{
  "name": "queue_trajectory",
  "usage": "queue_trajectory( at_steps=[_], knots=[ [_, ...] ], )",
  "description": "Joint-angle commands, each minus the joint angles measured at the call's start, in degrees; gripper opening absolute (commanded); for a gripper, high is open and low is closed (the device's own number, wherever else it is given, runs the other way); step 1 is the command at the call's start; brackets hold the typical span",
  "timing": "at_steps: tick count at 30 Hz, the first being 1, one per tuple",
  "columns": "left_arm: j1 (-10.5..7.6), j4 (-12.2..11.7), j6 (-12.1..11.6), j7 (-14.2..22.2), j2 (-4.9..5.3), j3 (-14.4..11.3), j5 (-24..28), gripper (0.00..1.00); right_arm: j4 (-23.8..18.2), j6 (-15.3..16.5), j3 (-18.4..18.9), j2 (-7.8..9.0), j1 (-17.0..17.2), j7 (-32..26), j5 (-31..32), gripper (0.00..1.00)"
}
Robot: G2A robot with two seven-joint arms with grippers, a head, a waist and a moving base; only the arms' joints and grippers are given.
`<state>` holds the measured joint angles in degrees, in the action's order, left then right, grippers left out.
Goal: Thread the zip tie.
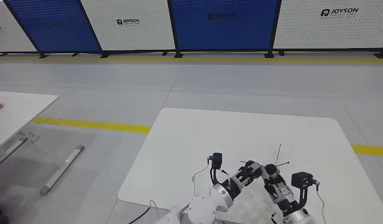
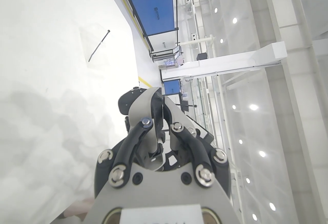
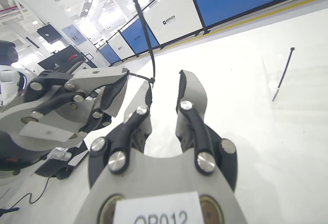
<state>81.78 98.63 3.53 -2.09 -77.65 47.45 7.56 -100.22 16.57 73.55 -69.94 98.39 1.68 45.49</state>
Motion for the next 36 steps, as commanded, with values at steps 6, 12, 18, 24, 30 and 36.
queue_trajectory(
  at_steps=[6,12,18,24,30,36],
  knots=[
    [-0.21,-0.1,0.5,0.1,-0.11,-0.2,-0.6,0.00,-0.2,-0.2,0.0,-0.04,0.0,0.0,-0.4,0.10],
    [-0.37,-0.1,0.5,0.1,-0.20,-0.2,-0.7,0.00,-0.1,-0.2,0.0,-0.06,-0.1,-0.3,-0.7,0.00],
    [-0.39,0.1,-0.2,0.1,-0.25,-0.1,-0.9,0.00,-0.1,-0.2,-0.1,-0.06,-0.3,-0.7,-0.5,0.00],
    [0.10,0.6,-2.2,0.3,-0.19,0.1,-1.5,0.00,0.4,-0.3,-0.5,-0.08,-0.8,-1.6,0.1,0.00],
    [0.43,0.9,-3.5,0.4,-0.18,0.2,-1.8,0.00,0.6,-0.2,-0.7,-0.05,-1.0,-2.1,0.7,0.00],
    [0.68,1.2,-4.2,0.6,-0.20,0.2,-1.8,0.00,0.9,0.0,-0.7,-0.02,-1.1,-2.4,1.2,0.00]
  ],
)
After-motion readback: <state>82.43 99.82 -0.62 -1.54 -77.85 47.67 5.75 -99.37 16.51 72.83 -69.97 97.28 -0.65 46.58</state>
